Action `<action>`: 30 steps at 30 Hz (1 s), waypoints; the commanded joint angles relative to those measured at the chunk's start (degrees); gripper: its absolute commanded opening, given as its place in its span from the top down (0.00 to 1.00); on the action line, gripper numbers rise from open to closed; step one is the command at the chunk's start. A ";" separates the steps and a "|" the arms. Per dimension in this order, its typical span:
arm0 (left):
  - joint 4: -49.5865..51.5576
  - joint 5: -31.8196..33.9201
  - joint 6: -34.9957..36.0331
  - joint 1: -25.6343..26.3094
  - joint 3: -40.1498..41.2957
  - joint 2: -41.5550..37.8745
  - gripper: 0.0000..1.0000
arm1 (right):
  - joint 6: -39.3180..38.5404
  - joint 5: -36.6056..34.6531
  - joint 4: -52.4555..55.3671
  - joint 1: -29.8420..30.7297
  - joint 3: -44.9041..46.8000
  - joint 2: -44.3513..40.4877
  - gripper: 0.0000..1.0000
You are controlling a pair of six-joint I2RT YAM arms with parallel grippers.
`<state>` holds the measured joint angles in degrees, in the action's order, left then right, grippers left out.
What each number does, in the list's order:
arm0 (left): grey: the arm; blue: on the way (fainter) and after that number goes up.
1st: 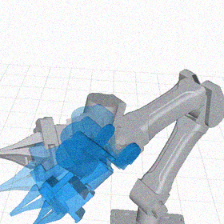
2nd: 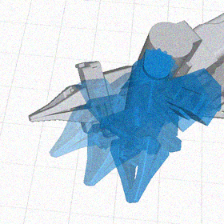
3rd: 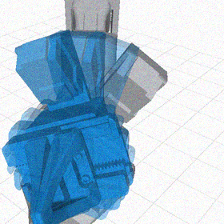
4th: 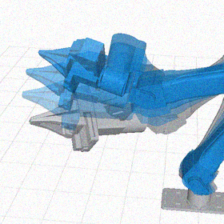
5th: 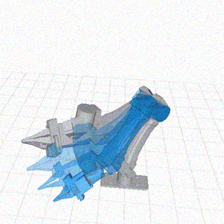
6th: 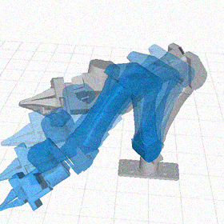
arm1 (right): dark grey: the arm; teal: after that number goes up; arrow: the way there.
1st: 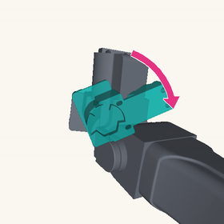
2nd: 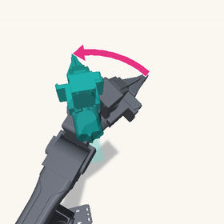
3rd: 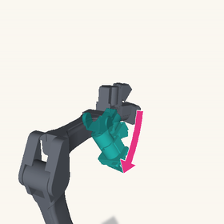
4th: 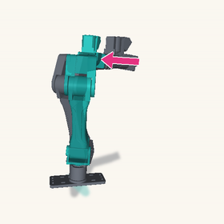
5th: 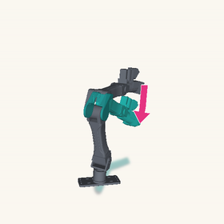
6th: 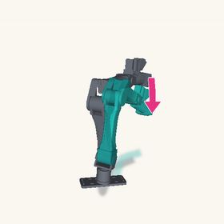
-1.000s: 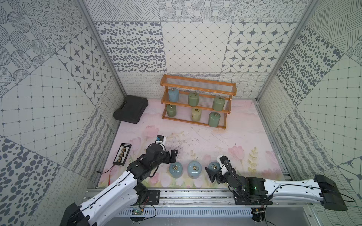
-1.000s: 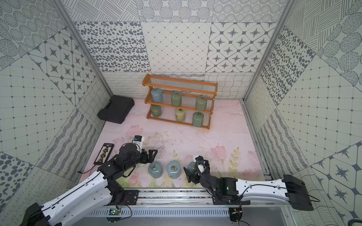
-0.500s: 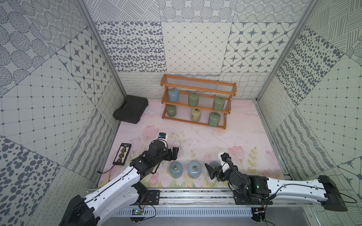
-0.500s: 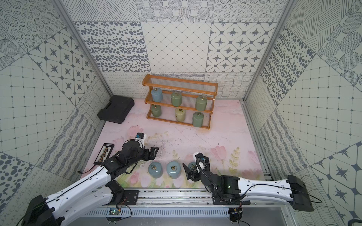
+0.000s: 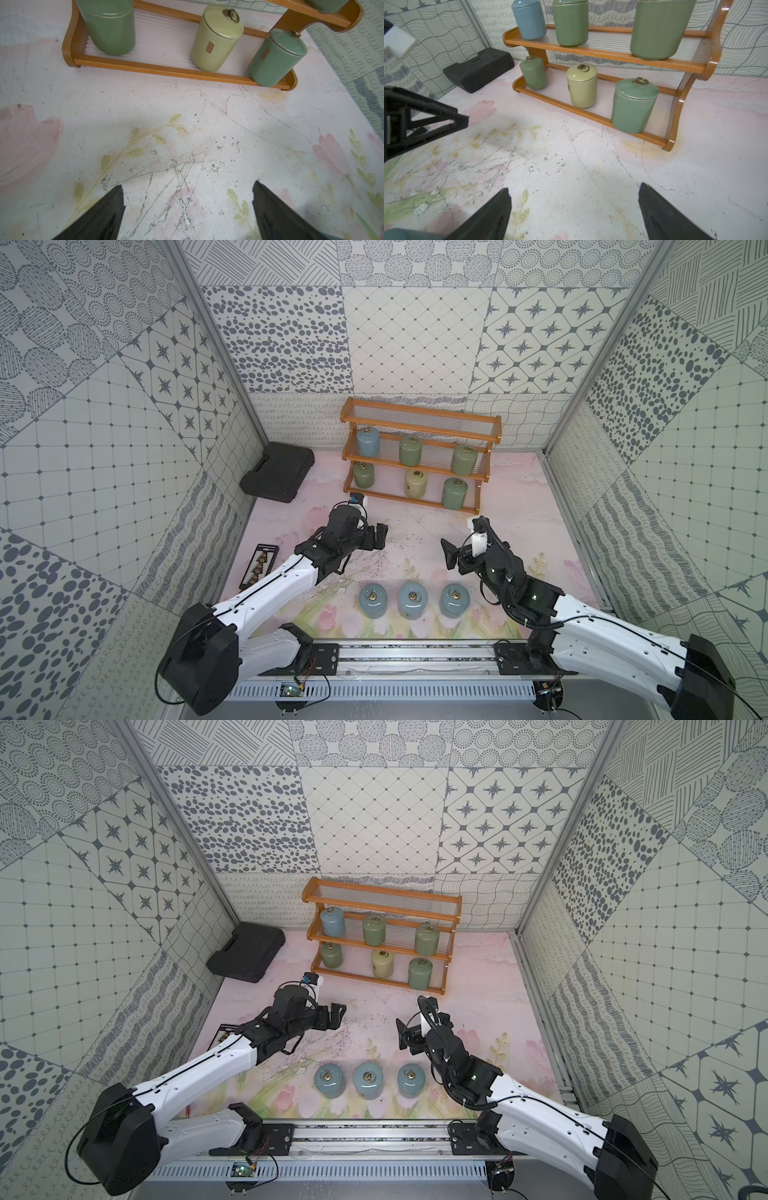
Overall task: Remove the tea canisters from the shelf
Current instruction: Pick up the tea canister from the shelf.
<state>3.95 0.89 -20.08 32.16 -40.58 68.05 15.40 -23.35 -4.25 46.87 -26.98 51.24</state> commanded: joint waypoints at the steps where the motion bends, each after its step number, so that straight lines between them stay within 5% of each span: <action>1: -7.05 -4.40 2.13 -0.53 -1.41 3.50 0.00 | -3.68 9.75 -3.28 -7.38 -5.92 5.16 0.01; 13: -15.38 -10.57 -2.18 -0.52 2.88 6.30 0.00 | -10.23 21.42 -9.78 -24.22 -21.34 24.38 0.01; 30: -16.34 -13.63 -4.08 -0.47 6.49 3.96 0.00 | -14.44 21.06 -17.19 -29.03 -33.32 39.24 0.00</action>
<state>-9.65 -10.57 -23.46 31.81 -34.74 73.10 2.35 -1.83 -16.58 18.20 -58.15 88.77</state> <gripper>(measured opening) 0.996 0.998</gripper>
